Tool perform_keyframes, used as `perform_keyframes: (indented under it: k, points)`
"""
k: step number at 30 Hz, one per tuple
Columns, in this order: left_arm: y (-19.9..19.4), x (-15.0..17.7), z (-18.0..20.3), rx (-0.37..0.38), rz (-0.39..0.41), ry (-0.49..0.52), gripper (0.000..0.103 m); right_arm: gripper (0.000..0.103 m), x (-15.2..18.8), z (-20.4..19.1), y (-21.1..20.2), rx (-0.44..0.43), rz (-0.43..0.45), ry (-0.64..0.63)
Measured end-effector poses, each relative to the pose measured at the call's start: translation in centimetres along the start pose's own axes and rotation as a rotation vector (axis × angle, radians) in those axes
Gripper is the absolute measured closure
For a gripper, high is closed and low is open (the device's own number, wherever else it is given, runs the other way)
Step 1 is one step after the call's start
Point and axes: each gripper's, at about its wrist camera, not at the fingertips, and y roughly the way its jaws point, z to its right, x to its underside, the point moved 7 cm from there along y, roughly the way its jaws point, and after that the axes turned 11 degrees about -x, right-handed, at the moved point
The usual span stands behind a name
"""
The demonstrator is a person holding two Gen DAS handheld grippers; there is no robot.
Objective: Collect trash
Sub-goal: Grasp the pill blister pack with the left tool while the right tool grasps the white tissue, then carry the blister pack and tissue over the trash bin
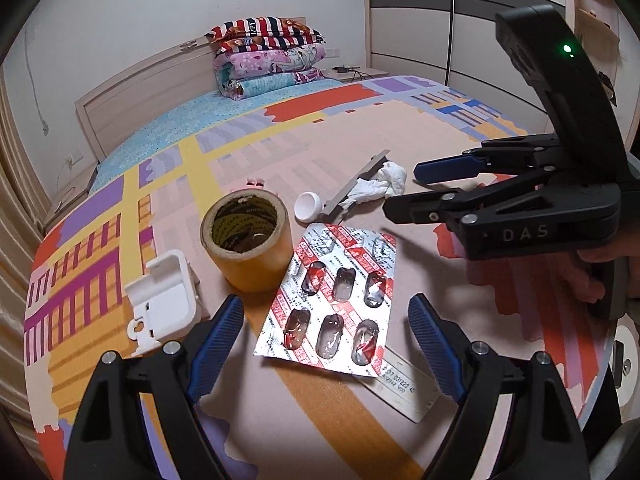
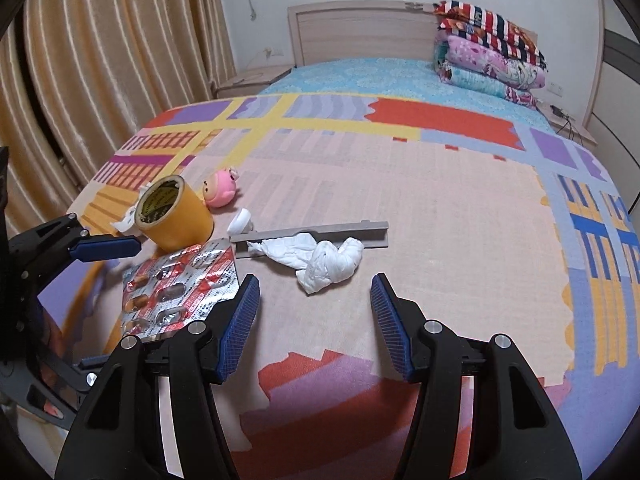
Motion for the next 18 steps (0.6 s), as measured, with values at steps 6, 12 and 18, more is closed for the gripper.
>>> perform_keyframes:
  k: [6, 12, 18]
  points:
    - [-0.1, -0.1, 0.3, -0.003, 0.008, 0.011, 0.043, 0.071, -0.4, 0.1, 0.2, -0.007, 0.004, 0.010]
    - [-0.7, -0.1, 0.6, -0.033, 0.029, 0.042, 0.044, 0.080, -0.3, -0.1, -0.1, -0.007, 0.017, 0.000]
    - [-3.2, -0.7, 0.4, -0.048, 0.089, 0.036, 0.045, 0.081, 0.1, -0.3, -1.1, -0.002, 0.035, -0.008]
